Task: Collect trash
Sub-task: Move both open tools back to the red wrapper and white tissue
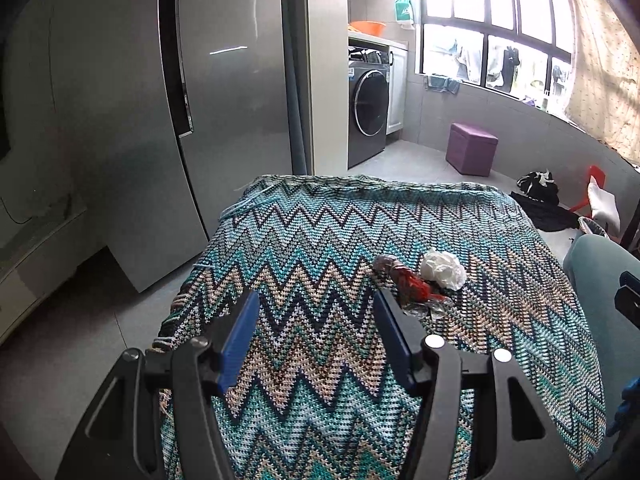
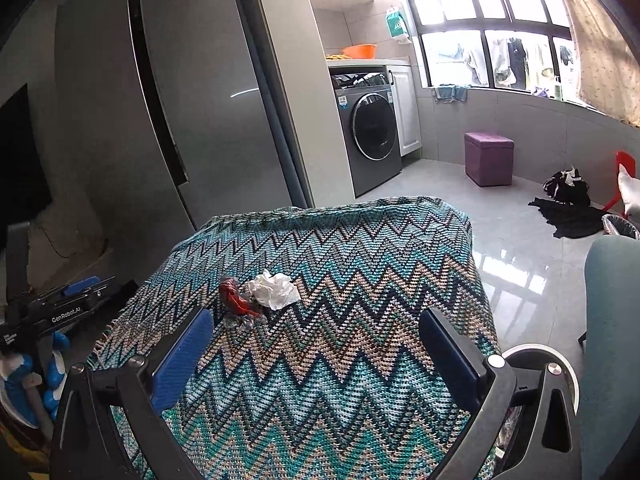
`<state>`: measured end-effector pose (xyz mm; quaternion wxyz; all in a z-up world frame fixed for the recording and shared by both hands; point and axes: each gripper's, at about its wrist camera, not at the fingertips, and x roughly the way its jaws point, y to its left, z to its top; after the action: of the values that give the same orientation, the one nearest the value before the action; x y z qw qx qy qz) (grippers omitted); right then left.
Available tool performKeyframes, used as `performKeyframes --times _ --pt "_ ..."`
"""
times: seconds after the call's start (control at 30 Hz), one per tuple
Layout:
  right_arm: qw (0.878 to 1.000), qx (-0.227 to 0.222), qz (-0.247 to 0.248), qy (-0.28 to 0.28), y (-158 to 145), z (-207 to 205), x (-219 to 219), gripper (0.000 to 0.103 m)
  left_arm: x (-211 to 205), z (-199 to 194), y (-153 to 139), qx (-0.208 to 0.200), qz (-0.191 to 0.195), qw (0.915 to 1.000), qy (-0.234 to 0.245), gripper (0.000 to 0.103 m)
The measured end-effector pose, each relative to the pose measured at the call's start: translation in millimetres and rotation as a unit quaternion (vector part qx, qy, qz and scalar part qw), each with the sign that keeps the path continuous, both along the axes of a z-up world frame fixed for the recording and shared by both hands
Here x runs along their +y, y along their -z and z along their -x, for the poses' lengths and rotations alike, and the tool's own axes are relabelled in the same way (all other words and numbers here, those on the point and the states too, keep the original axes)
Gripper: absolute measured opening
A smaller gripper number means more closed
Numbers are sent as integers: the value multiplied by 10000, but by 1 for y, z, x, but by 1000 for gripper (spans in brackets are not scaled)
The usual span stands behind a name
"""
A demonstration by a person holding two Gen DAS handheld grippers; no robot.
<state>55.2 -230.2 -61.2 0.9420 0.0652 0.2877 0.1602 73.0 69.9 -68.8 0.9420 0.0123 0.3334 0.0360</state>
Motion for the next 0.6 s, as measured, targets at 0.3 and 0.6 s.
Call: performKeyframes --times 0.3,0.6 --pt "9986 228 143 -462 8 9 5 103 -12 4 1 160 -190 9995 -175 58" --pt "9980 163 101 -599 -9 -20 12 103 -15 -22 1 353 -66 9994 21 57"
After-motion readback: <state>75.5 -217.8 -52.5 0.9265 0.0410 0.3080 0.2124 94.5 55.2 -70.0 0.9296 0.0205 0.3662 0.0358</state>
